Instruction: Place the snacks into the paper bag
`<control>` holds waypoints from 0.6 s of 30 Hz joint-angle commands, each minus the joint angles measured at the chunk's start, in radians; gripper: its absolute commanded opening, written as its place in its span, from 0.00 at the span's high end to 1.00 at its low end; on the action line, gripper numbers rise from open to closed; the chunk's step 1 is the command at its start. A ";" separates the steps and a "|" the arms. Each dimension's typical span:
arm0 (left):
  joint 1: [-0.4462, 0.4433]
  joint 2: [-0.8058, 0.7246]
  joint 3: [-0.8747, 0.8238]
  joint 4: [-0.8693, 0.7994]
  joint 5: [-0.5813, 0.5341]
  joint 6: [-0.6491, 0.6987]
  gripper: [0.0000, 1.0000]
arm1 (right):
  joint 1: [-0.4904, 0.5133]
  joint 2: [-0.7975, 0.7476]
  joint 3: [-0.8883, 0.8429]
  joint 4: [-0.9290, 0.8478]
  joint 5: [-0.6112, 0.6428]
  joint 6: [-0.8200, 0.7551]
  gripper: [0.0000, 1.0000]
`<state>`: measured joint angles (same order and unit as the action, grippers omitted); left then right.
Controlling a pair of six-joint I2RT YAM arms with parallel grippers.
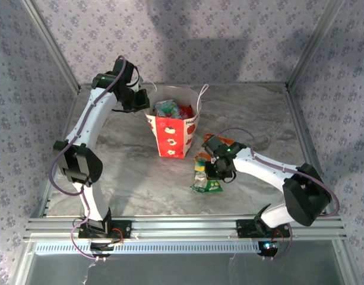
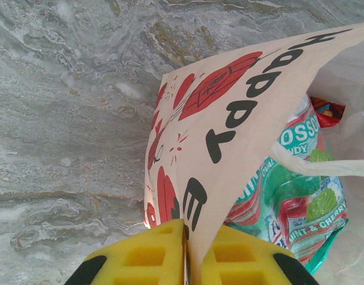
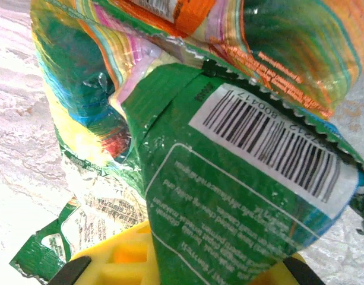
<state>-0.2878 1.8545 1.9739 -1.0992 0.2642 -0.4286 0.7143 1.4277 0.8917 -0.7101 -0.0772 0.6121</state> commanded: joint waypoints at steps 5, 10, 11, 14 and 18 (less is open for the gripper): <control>0.005 -0.006 0.038 -0.049 -0.005 0.002 0.88 | 0.008 -0.073 0.047 0.029 -0.030 -0.134 0.99; 0.006 -0.003 0.059 -0.062 -0.026 0.006 0.88 | 0.002 -0.126 0.079 0.022 0.037 -0.172 1.00; 0.006 -0.002 0.061 -0.060 -0.025 0.004 0.88 | 0.003 -0.140 0.083 0.023 0.047 -0.180 1.00; 0.006 0.001 0.064 -0.052 -0.023 -0.002 0.88 | 0.000 -0.179 0.093 0.019 0.068 -0.200 1.00; 0.006 0.012 0.063 -0.045 -0.016 -0.014 0.88 | -0.018 -0.220 0.097 0.016 0.087 -0.211 1.00</control>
<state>-0.2878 1.8557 1.9984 -1.1328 0.2501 -0.4320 0.7090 1.2449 0.9550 -0.6983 -0.0292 0.4351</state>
